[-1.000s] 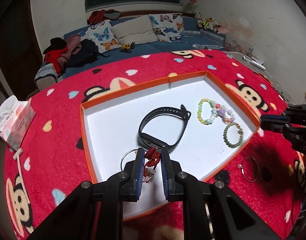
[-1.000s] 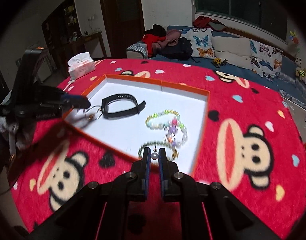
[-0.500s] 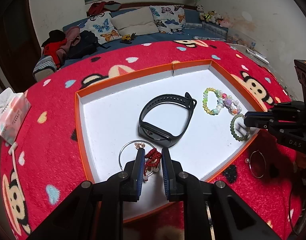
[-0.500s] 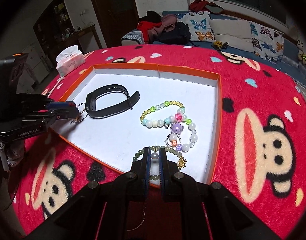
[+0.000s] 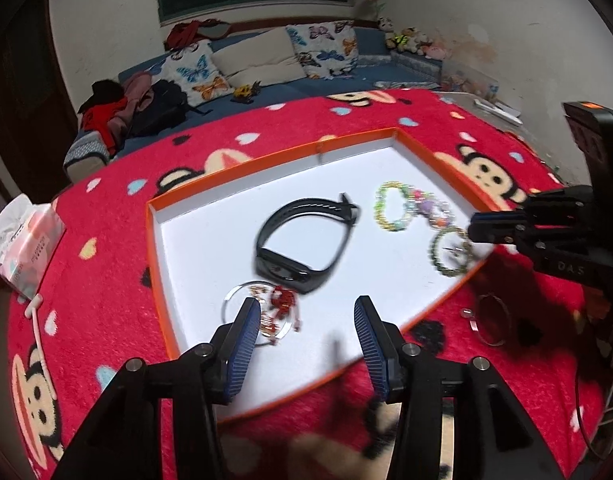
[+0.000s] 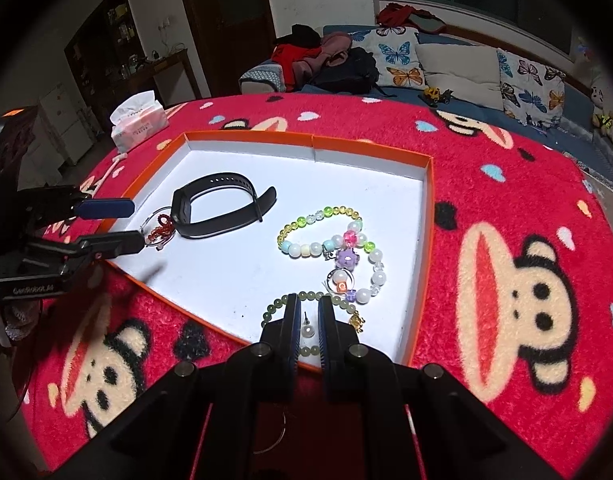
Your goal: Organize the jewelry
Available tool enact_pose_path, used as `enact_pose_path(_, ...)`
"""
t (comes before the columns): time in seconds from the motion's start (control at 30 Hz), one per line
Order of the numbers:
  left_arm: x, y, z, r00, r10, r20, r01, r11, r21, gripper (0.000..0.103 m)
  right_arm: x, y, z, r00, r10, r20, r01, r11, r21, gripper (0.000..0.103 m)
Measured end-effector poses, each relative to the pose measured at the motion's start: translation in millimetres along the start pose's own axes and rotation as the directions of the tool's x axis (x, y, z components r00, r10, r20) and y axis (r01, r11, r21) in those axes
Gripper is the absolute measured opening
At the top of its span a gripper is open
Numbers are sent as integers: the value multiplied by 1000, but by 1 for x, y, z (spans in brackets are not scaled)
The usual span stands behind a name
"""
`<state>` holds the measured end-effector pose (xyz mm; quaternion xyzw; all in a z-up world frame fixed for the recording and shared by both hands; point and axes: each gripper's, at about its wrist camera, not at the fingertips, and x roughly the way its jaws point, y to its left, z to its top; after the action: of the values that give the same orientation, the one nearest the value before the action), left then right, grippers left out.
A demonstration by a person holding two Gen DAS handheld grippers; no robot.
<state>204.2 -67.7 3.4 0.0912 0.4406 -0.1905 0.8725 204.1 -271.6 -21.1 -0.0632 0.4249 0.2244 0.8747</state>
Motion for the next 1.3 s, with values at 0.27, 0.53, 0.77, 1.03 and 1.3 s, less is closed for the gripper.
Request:
enact_pose_path(0.27, -17, -53, -17, 996, -85, 7, 84, 993, 85, 52, -15, -1, -7, 1000, -23, 10, 23, 1000, -15, 15)
enact_pose_path(0.53, -2, -112, -28, 977, -205, -61, 212, 965, 151, 52, -25, -13, -21, 999, -38, 13, 38, 999, 6, 25)
enact_pose_path(0.77, 24, -137, -27, 968, -224, -116, 240, 958, 154, 52, -28, -24, -29, 999, -45, 13, 45, 999, 23, 26)
enact_pose_path(1.03, 40, -148, -21, 972, -185, -146, 207, 966, 155, 52, -27, -33, -35, 999, -30, 21, 29, 999, 40, 27)
enact_pose_path(1.3, 52, -161, -17, 981, -127, -147, 151, 975, 163, 52, -28, -40, -40, 999, -23, 26, 22, 998, 52, 27)
